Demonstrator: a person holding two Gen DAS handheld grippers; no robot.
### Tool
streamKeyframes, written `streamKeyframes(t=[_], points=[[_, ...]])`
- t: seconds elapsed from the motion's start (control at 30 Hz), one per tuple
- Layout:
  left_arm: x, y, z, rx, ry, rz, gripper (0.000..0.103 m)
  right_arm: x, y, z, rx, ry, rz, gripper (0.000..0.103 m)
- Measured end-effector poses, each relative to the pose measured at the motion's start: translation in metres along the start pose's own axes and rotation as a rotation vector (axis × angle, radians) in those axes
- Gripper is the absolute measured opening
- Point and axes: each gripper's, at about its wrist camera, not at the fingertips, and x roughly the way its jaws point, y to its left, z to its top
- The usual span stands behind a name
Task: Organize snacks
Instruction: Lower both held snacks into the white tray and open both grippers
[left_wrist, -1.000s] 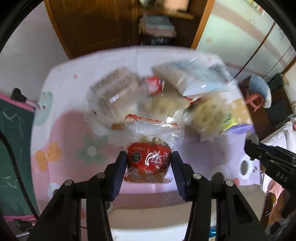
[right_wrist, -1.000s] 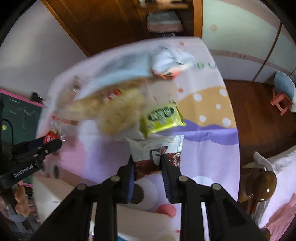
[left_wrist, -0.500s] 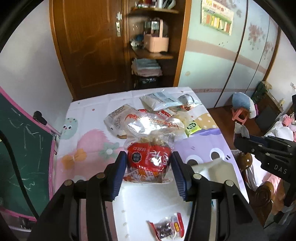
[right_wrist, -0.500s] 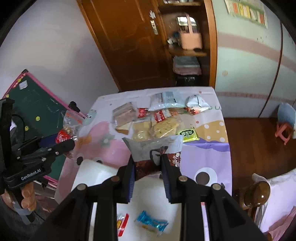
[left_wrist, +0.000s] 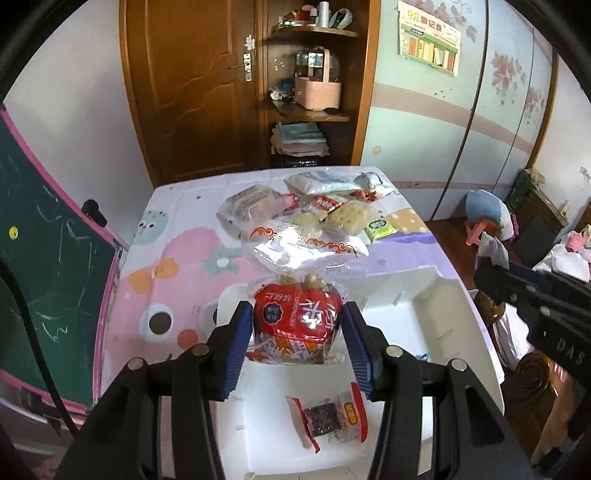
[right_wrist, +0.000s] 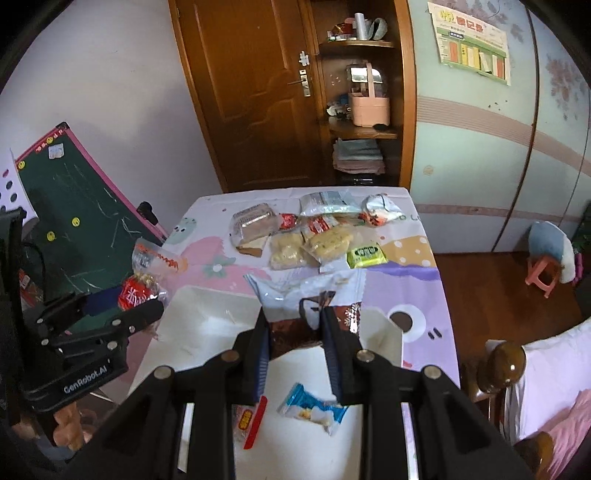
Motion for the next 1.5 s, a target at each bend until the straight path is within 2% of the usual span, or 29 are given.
streamKeyframes(t=[0.17,0.43,0.63,0.97,1.0,1.1,1.2,1.33,1.5], points=[[0.007,0.004,-0.013,-0.029,0.020,0.001,0.048,0.007,0.006,-0.018,-0.005,0.027,-0.017,0.027],[0.029,-0.003,-0.032,-0.017,0.098,-0.017,0.048,0.036,0.010,-0.040,0.006,0.161,0.030,0.027],[0.043,-0.002,-0.038,-0.025,0.148,-0.024,0.049,0.044,0.012,-0.046,0.001,0.202,0.021,0.027],[0.052,-0.003,-0.041,-0.017,0.183,-0.022,0.050,0.056,0.013,-0.053,0.003,0.261,0.020,0.029],[0.051,-0.004,-0.041,-0.014,0.182,-0.023,0.054,0.058,0.013,-0.053,0.005,0.272,0.029,0.030],[0.048,-0.006,-0.040,-0.014,0.169,-0.024,0.092,0.062,0.010,-0.055,0.035,0.299,0.054,0.038],[0.043,-0.004,-0.038,-0.027,0.139,-0.034,0.093,0.064,0.003,-0.055,0.080,0.308,0.047,0.047],[0.043,-0.001,-0.038,-0.044,0.133,-0.033,0.093,0.064,-0.004,-0.056,0.119,0.315,0.058,0.047],[0.045,0.000,-0.038,-0.063,0.132,-0.024,0.093,0.065,-0.002,-0.056,0.110,0.320,0.063,0.047]])
